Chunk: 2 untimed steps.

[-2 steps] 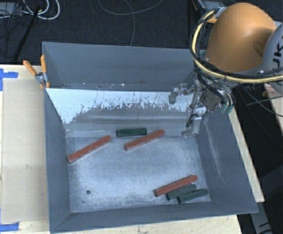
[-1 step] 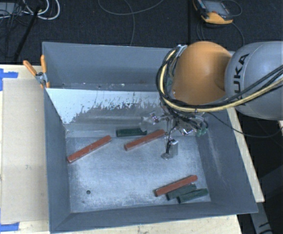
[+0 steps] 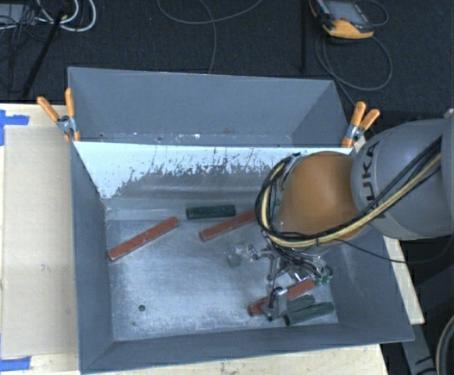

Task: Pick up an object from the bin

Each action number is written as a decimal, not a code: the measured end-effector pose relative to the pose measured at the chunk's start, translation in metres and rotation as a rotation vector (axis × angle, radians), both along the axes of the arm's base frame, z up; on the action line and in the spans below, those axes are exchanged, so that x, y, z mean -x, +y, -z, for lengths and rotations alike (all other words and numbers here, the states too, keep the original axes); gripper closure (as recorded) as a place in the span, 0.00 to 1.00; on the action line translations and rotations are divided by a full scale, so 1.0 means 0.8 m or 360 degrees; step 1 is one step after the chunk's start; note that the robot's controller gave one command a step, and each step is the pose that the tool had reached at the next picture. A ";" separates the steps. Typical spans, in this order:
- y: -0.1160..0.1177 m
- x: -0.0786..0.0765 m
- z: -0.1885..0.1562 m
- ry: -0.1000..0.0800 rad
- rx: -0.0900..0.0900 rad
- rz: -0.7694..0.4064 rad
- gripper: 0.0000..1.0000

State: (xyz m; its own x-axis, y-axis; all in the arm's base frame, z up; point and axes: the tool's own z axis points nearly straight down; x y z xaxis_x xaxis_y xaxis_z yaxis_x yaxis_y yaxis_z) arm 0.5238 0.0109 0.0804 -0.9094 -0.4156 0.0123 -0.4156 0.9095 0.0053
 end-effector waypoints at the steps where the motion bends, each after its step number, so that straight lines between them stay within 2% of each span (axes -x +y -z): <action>1: -0.034 0.052 0.011 -0.0043 -0.0004 -0.0167 0.00; 2: -0.034 0.055 0.010 -0.0024 -0.0003 -0.0172 1.00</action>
Offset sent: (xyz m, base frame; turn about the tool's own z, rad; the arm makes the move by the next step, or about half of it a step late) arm -0.0452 -0.0284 -0.0104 -0.1073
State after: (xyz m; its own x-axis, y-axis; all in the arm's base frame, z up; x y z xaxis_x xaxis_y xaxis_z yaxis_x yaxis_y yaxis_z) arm 0.4800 -0.0161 0.0722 -0.8595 -0.5111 -0.0018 -0.5111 0.8595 0.0001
